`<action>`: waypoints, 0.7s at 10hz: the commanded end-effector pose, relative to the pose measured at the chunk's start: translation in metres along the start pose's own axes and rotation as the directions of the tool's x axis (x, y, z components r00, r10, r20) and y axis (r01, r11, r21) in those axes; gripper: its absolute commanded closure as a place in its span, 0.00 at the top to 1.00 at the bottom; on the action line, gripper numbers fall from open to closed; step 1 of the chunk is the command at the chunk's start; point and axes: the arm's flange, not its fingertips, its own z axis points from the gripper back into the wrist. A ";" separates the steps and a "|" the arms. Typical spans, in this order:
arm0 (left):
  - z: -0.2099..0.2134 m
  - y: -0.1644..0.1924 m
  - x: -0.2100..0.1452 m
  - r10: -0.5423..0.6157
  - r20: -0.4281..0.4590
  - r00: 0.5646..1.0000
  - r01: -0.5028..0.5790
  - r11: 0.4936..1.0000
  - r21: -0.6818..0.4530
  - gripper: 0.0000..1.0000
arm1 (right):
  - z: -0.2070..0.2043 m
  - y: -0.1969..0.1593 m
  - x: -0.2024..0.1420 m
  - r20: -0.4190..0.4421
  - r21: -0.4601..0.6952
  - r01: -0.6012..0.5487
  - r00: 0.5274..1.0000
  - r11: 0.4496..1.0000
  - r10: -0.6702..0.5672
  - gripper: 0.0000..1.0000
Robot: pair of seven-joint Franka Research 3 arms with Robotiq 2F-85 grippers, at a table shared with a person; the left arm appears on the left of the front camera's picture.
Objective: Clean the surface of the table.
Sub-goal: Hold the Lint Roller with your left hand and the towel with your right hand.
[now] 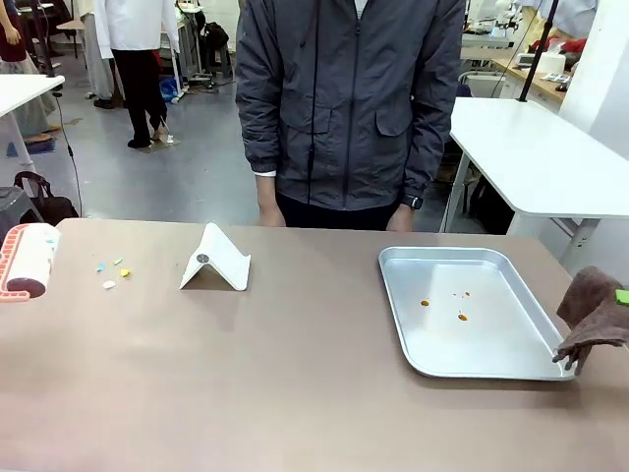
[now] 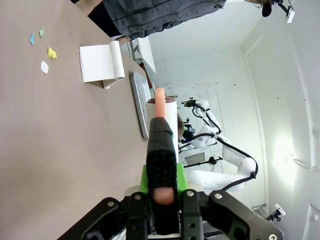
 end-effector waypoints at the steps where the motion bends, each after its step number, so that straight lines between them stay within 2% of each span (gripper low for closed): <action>1: 0.004 -0.001 0.003 0.004 0.024 1.000 -0.005 1.000 0.027 0.00 | 0.002 0.000 -0.001 0.003 0.001 0.045 0.999 0.999 -0.045 0.00; 7: 0.004 -0.001 0.003 0.004 0.024 1.000 -0.005 1.000 0.027 0.00 | 0.002 0.000 -0.001 0.003 0.001 0.045 0.999 0.999 -0.045 0.00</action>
